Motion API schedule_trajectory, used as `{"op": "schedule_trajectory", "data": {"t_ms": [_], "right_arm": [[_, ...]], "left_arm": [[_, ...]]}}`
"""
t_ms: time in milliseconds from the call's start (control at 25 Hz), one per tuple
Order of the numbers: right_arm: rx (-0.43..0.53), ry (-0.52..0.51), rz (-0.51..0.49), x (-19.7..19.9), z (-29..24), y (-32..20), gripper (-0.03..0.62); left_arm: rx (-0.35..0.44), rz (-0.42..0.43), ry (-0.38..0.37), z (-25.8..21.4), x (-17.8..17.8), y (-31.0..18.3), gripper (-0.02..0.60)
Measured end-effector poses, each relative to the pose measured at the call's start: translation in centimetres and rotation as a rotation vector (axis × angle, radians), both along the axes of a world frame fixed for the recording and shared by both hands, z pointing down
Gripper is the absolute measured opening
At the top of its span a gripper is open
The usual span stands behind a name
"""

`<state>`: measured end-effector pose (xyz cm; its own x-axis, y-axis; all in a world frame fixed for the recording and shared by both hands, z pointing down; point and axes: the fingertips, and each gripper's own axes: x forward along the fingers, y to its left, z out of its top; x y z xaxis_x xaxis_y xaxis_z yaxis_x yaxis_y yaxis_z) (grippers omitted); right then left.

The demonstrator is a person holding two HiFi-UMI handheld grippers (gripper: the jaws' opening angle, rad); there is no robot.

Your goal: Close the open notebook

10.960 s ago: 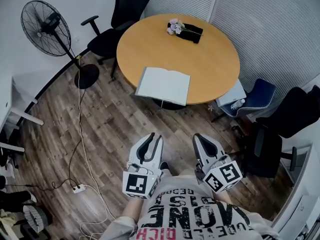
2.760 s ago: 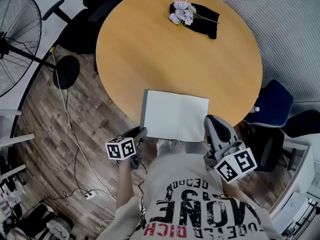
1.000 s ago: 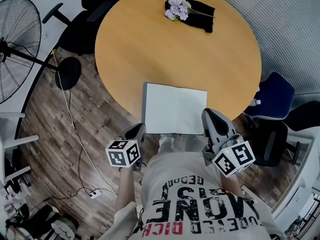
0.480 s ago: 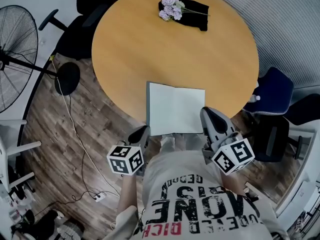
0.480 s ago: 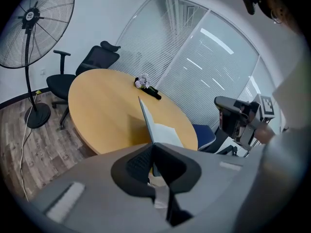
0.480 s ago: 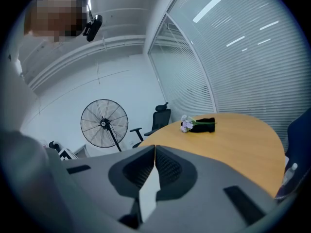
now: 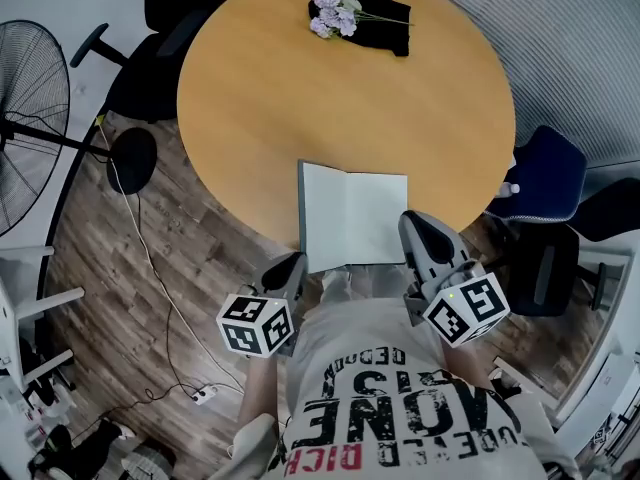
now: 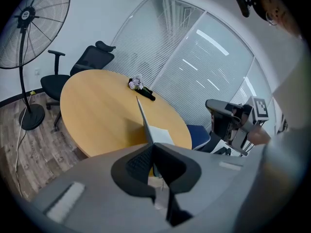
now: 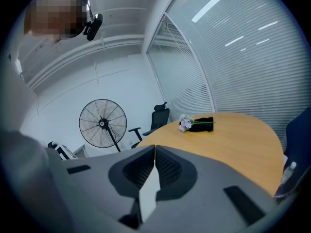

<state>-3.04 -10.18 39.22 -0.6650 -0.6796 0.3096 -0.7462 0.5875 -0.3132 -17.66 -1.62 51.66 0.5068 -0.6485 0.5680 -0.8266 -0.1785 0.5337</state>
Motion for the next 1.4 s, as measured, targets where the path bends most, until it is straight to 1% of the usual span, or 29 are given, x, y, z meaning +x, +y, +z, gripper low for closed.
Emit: {"op": "schedule_trajectory", "data": {"t_ms": [520, 880, 1400], "right_arm": [[-0.006, 0.002, 0.006, 0.1, 0.3, 0.1, 0.012], [-0.004, -0.007, 0.015, 0.4, 0.2, 0.2, 0.012], [-0.003, -0.014, 0.05, 3.6, 0.0, 0.6, 0.012]], "left_arm": [[0.027, 0.065, 0.028, -1.1, 1.9, -0.3, 0.018], [0.039, 0.088, 0.029, -1.6, 2.7, -0.4, 0.018], [0.06, 0.127, 0.03, -2.4, 5.9, -0.6, 0.018]]}}
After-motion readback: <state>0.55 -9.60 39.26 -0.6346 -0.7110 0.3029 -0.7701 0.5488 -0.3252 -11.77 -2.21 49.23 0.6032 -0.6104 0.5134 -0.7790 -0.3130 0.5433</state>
